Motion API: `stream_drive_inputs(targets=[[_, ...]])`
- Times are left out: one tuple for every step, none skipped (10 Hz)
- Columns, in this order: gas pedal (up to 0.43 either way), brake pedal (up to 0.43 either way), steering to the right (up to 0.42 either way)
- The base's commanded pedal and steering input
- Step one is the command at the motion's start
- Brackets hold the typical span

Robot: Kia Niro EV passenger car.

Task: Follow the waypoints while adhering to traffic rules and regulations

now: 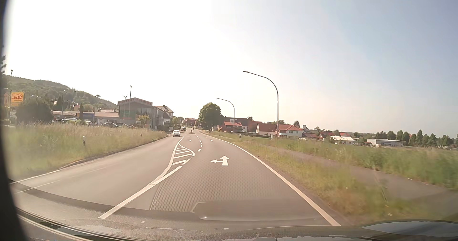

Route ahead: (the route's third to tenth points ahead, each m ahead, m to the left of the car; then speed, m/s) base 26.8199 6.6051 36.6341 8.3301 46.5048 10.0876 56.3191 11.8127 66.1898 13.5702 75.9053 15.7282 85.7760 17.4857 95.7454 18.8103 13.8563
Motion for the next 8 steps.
stream_drive_inputs(targets=[[0.130, 0.000, -0.025], [0.130, 0.000, -0.025], [0.130, 0.000, -0.025], [0.130, 0.000, -0.025], [0.130, 0.000, -0.025], [0.130, 0.000, -0.025], [0.130, 0.000, -0.025], [0.130, 0.000, -0.026]])
